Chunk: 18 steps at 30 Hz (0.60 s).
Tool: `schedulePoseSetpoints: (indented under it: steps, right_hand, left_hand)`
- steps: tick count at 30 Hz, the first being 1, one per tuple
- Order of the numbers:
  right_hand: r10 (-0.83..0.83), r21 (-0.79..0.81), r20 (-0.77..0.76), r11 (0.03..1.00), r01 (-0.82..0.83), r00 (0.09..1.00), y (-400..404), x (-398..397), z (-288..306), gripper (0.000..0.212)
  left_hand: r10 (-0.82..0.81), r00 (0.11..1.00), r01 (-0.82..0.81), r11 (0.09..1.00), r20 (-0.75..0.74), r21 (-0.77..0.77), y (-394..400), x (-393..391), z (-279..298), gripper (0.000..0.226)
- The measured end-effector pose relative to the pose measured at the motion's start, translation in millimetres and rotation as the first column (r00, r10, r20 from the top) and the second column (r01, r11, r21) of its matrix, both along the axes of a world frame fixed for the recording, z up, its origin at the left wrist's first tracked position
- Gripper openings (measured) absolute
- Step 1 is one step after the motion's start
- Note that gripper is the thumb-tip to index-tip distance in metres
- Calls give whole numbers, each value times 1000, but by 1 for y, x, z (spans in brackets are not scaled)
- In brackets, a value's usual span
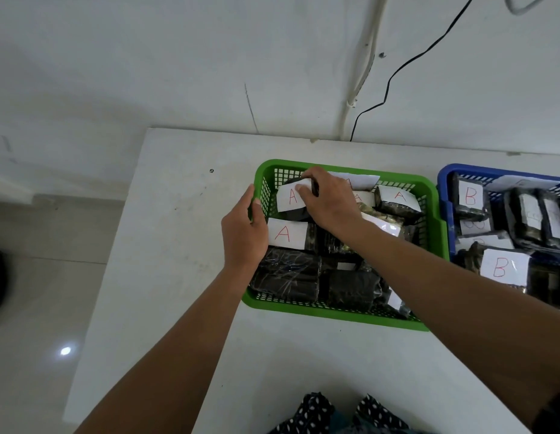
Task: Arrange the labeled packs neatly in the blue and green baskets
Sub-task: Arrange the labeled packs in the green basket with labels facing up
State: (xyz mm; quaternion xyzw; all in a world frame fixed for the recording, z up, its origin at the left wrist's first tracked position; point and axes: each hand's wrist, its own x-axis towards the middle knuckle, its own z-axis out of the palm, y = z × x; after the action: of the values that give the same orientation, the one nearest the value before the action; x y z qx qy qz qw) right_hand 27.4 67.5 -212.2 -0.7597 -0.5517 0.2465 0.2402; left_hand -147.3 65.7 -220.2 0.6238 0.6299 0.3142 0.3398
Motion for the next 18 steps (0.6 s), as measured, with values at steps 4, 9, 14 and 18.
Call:
schedulePoseSetpoints:
  steps: [4,9,14,18]
  right_hand:
    - [-141,42,-82,989,145,987,2,-2,-4,19]
    - [-113,-67,-51,992,110,992,6,-6,-8,38]
    - [-10,-151,-71,989,-1,997,4,0,-7,56]
    - [78,20,61,997,-80,995,-9,-1,7,46]
  left_hand:
    - [-2,1000,2,1000,2,-4,0,0,-1,41]
    - [-3,1000,3,1000,5,-7,0,1,-1,41]
    - [-2,1000,2,1000,6,5,0,0,1,41]
    - [-11,1000,11,1000,13,-16,-1,0,3,42]
